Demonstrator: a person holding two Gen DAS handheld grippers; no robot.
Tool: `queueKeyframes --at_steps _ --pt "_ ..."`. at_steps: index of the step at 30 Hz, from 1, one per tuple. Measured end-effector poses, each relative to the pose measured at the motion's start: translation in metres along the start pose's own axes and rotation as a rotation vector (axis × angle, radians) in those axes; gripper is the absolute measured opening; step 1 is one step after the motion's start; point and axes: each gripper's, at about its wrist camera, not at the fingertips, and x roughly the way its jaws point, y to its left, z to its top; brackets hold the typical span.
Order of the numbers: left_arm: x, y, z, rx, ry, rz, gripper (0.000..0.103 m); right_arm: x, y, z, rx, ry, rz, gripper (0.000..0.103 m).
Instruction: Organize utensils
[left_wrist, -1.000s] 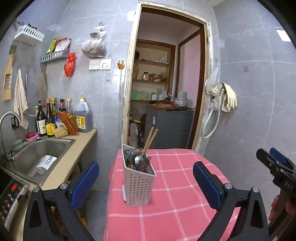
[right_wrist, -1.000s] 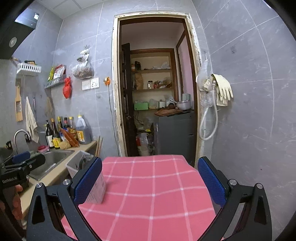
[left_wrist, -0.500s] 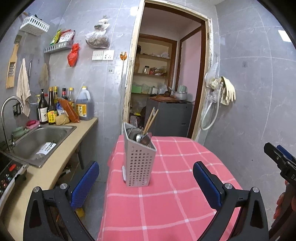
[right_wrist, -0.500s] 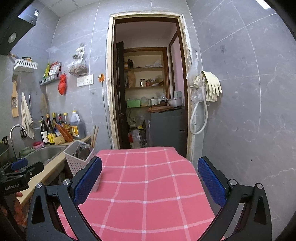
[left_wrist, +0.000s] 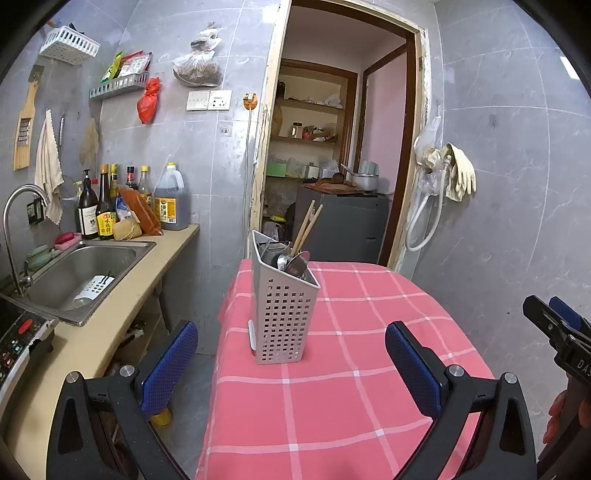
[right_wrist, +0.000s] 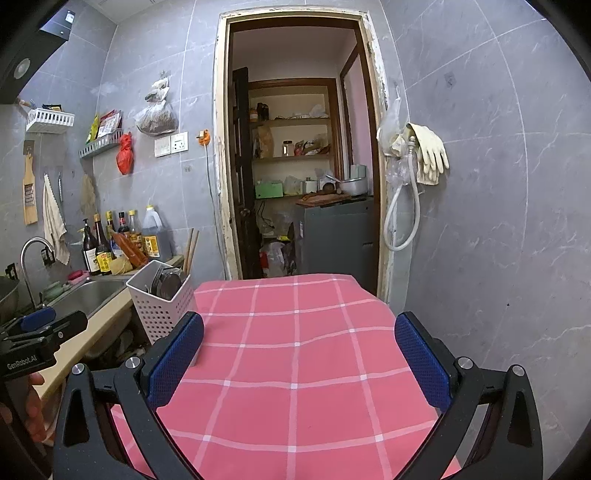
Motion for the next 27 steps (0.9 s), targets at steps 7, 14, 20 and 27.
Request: queueKeyframes --at_steps 7,14,20,27 --pt "0.0006 -0.0006 -0.0004 0.004 0.007 0.002 0.102 0.0051 0.0007 -0.0025 0.006 0.022 0.017 0.102" --pt "0.0004 -0.0014 -0.0004 0.008 0.009 0.004 0.102 0.0053 0.0011 -0.0036 0.008 0.024 0.019 0.102" --pt "0.0002 -0.0008 -0.001 0.007 0.008 0.004 0.102 0.0048 0.0018 -0.0037 0.009 0.022 0.018 0.102" --pt "-0.0001 -0.0006 -0.0002 0.013 0.007 0.003 0.102 0.0054 0.0026 -0.0035 0.009 0.023 0.019 0.102"
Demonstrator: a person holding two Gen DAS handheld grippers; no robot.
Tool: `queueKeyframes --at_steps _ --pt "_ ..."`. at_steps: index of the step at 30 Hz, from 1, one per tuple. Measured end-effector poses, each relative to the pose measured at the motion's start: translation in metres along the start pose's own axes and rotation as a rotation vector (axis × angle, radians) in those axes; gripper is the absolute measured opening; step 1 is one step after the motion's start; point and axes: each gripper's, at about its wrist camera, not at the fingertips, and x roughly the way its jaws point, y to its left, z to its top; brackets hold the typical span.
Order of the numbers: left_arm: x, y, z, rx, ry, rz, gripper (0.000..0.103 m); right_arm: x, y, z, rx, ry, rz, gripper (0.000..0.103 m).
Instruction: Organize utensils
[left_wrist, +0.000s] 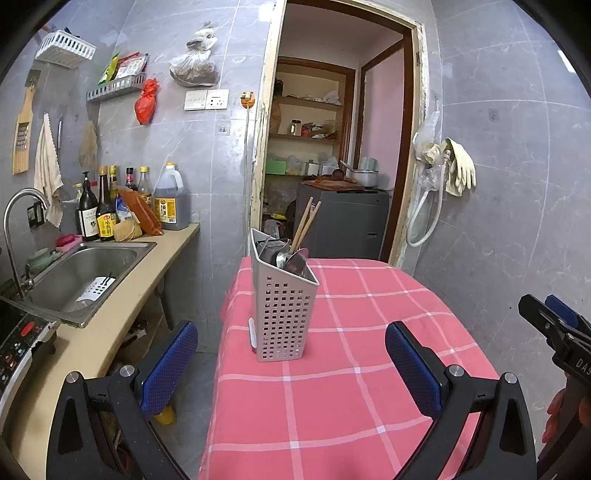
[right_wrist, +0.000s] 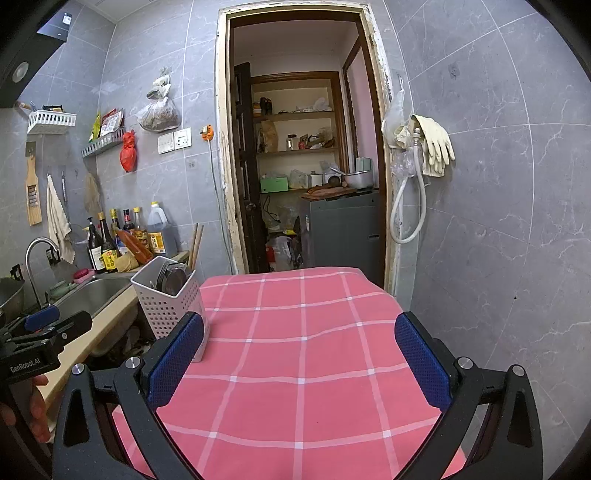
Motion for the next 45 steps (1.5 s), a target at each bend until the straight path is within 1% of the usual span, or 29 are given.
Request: queueKeyframes --at_steps 45 --pt "-0.0007 0.0033 0.0001 0.004 0.006 0.0 0.102 -0.0019 0.003 -0.0033 0.005 0.004 -0.001 0.102"
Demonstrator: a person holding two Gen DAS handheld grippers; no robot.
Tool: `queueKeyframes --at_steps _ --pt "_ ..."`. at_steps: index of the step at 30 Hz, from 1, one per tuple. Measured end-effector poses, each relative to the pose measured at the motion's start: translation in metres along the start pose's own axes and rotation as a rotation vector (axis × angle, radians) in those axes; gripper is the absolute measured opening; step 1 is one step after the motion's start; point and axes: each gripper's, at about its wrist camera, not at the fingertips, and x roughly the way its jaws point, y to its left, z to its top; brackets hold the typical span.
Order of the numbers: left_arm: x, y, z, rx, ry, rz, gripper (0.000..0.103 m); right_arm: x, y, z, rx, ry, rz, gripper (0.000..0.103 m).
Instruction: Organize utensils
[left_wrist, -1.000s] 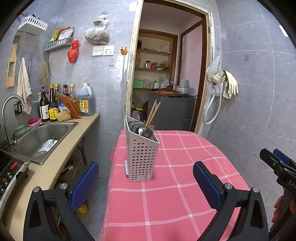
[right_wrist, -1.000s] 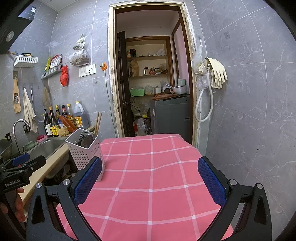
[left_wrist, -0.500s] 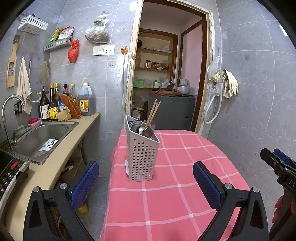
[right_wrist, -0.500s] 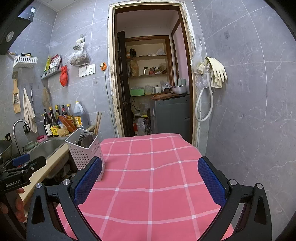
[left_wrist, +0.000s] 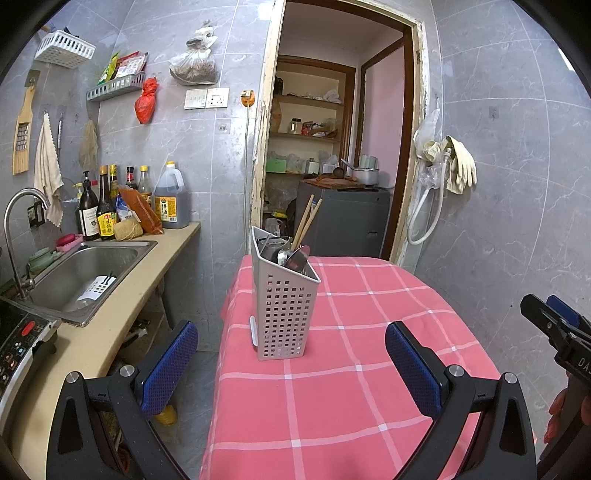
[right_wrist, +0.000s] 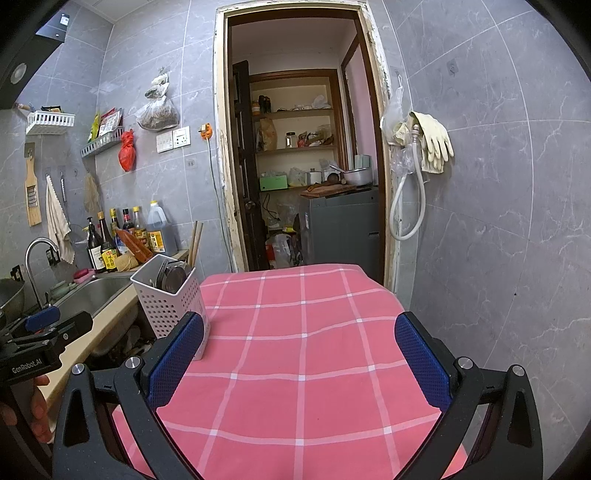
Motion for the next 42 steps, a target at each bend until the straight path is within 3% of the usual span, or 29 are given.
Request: queueKeyframes --at_steps 42 --pt "0.009 0.011 -0.005 -0.03 0.051 -0.041 0.102 -0.001 0.007 -0.012 0.001 0.012 0.001 0.102"
